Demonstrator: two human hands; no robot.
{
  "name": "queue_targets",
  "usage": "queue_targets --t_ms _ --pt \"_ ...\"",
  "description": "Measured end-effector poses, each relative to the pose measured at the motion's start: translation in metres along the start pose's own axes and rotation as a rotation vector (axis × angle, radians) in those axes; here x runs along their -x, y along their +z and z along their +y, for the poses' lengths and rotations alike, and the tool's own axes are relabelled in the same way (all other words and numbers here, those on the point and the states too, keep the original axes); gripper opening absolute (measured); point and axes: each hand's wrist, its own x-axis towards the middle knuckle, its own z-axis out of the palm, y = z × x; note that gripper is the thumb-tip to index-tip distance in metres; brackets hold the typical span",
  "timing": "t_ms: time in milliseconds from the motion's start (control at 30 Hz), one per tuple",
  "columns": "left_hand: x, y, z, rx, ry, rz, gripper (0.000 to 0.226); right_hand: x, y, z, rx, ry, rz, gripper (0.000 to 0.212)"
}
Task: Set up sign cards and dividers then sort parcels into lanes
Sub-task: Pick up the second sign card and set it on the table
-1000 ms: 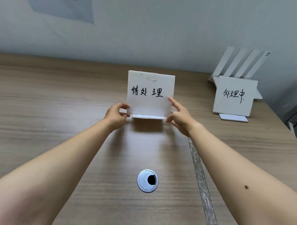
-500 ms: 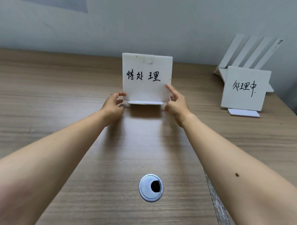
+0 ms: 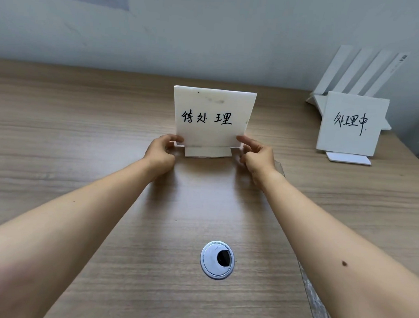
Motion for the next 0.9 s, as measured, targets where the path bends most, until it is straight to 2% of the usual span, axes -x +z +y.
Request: queue_targets --t_ms 100,200,267,600,900 --pt "0.001 0.001 0.001 -0.002 0.005 0.014 0.055 -0.002 0.001 0.003 -0.025 -0.006 -0.002 0.061" --pt "0.000 0.005 0.003 0.092 0.007 0.095 0.037 -0.003 0.000 0.002 -0.069 -0.031 0.057 0.046" --pt "-0.001 0.008 0.005 0.184 0.028 0.153 0.033 -0.002 0.001 -0.002 -0.088 -0.044 0.097 0.037" --pt "-0.007 0.030 0.010 0.219 0.041 0.181 0.038 -0.010 0.007 0.003 -0.004 -0.091 0.096 0.039" --pt "-0.014 0.034 0.009 0.189 0.027 0.194 0.042 -0.015 0.008 0.005 0.034 -0.058 0.074 0.041"
